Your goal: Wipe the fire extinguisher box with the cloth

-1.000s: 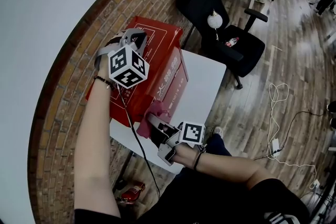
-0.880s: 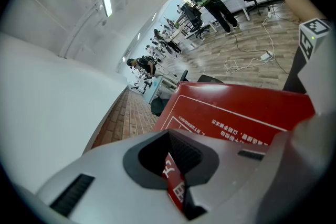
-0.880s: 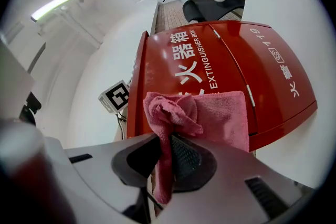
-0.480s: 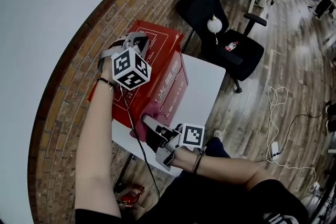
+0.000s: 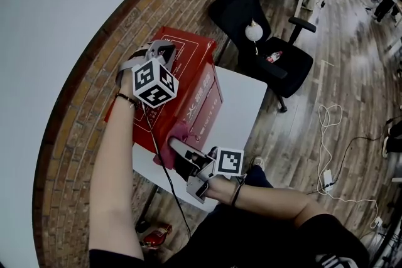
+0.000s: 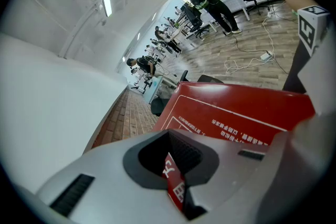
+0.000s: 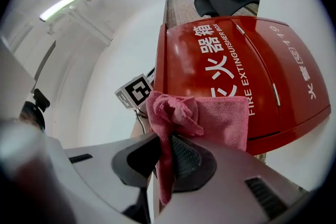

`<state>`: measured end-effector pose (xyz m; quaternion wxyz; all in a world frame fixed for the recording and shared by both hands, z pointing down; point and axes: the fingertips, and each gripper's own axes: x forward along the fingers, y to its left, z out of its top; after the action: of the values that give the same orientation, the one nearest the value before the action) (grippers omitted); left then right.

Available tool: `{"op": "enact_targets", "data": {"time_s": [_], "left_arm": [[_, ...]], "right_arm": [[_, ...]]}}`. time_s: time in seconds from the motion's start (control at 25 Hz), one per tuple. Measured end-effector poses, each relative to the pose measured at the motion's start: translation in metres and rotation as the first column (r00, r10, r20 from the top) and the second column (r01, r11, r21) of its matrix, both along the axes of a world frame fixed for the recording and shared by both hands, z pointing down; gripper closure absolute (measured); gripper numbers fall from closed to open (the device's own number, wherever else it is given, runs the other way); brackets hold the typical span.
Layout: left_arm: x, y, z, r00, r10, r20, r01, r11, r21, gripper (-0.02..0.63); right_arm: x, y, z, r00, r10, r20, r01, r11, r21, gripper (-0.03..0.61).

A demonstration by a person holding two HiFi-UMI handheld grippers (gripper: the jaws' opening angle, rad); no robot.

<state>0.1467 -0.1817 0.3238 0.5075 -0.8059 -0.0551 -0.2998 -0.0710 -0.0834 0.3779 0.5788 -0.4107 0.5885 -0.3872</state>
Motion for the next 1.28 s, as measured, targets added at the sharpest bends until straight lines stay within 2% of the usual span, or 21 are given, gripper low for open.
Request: {"op": "enact_targets", "data": {"time_s": [0.28,0.56,0.8,1.0,1.08,1.16,1.2,1.28], "left_arm": [[0.000,0.000,0.000,1.000,-0.002,0.002,0.002,1.000,0.001,0.588],[0.001,-0.002,-0.002,1.000,-0.018,-0.011,0.018,1.000,0.006,0.588],[-0.006,-0.002,-0.011,0.995,-0.051,-0.081,0.052,0.999,0.012,0.588],[-0.038,0.011,-0.050,0.973,-0.115,-0.200,0.096,0.990,-0.102,0.588],[-0.062,0.025,-0.068,0.961,-0.138,-0.241,0.092,0.977,-0.194,0.586],[-0.091,0.040,-0.081,0.950,-0.160,-0.268,0.069,0.945,-0.320,0.586],[-0.108,0.046,-0.086,0.945,-0.174,-0.278,0.054,0.918,-0.393,0.586],[-0.143,0.057,-0.093,0.928,-0.215,-0.303,0.020,0.842,-0.538,0.587]], "right_arm": [[0.013,0.020,-0.001,0.988,0.023,-0.155,-0.029,0.999,-0.036,0.514],[0.031,0.052,-0.009,0.962,0.030,-0.273,-0.039,0.999,-0.028,0.514],[0.047,0.081,-0.043,0.936,0.065,-0.347,-0.038,0.996,0.084,0.514],[0.054,0.102,-0.068,0.911,0.026,-0.412,0.054,0.982,0.181,0.514],[0.052,0.111,-0.080,0.901,0.007,-0.433,0.101,0.969,0.226,0.514],[0.046,0.118,-0.093,0.895,0.004,-0.447,0.134,0.951,0.278,0.514],[0.043,0.121,-0.099,0.891,0.003,-0.453,0.151,0.941,0.303,0.514],[0.035,0.124,-0.113,0.884,-0.010,-0.467,0.194,0.917,0.348,0.514]]}}
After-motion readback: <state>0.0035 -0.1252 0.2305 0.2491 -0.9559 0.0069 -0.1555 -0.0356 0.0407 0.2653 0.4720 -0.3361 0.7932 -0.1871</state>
